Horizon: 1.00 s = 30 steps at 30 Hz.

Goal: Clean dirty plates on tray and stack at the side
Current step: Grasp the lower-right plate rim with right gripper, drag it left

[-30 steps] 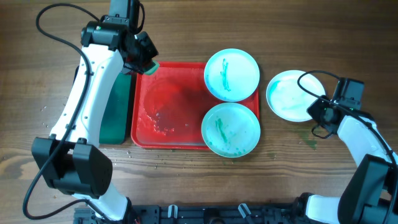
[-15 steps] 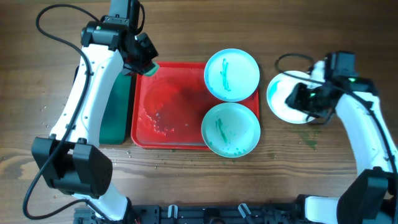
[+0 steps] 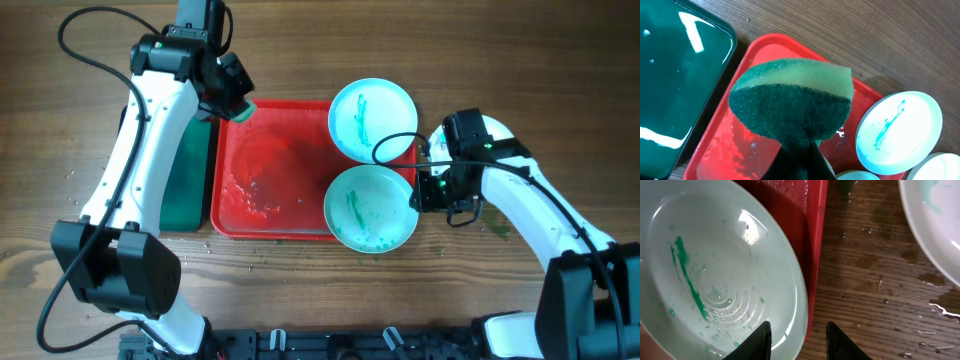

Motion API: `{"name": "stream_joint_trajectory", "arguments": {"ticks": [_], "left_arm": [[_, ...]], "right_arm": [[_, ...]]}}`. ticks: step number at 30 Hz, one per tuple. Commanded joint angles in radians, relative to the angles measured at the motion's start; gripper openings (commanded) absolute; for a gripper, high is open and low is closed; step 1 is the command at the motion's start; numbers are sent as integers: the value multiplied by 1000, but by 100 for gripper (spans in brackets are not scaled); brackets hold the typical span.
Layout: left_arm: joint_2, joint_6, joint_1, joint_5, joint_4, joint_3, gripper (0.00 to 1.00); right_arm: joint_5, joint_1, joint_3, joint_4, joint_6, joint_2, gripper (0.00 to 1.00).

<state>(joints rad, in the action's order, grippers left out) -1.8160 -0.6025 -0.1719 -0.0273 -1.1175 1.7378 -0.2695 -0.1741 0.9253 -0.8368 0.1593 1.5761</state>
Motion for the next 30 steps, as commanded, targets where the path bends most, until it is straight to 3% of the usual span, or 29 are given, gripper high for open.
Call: {"name": "stream_joint_trajectory", "arguments": {"ticks": [1,6,13,21,26,30], "left_arm": [[-6,23,-1,1,2,-6,4],[-6,23,-1,2,3,-6,4],[-6,23,-1,2,3,-6,4],[-6,23,-1,2,3,-6,4],[-6,23,-1,2,3,-6,4],[-6,23,-1,2,3,-6,4]], "right_arm": [[-12,-9,-52,33,8,40,33],[-12,-9,-62,54,16,59,29],[-27,-9,-62,63,25,59,4],[-90,-111,21,-31,49,46,4],[23,-296,176,-27,245,48,4],[175,-416,237,111,399,96,4]]}}
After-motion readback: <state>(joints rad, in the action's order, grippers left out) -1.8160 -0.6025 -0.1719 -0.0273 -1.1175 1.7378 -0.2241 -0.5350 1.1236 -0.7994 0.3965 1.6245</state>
